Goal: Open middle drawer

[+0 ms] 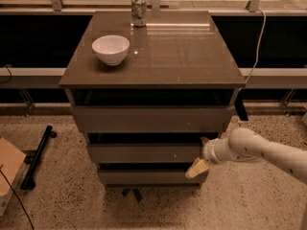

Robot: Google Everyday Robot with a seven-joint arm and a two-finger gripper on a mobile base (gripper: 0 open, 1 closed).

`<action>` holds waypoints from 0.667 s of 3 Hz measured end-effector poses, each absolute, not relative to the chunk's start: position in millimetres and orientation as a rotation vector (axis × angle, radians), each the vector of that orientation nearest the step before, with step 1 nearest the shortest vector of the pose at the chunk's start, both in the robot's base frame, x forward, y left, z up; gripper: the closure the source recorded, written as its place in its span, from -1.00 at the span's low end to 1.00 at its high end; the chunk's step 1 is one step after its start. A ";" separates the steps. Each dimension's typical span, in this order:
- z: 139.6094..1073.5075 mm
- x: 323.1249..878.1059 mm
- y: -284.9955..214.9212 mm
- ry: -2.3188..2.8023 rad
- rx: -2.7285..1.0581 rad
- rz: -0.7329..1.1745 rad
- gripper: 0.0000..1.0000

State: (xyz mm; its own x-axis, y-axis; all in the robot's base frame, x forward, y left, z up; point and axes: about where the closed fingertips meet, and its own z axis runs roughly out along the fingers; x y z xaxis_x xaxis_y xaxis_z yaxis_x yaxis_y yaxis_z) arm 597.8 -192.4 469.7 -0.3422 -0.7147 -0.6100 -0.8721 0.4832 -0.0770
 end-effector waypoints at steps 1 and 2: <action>452.0 618.8 -201.0 2.167 -1.293 0.383 -1.00; 432.7 637.9 -205.4 2.185 -1.279 0.434 -1.00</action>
Offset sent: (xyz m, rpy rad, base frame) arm 0.0661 -0.0233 -0.0569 0.0700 0.0971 -0.0165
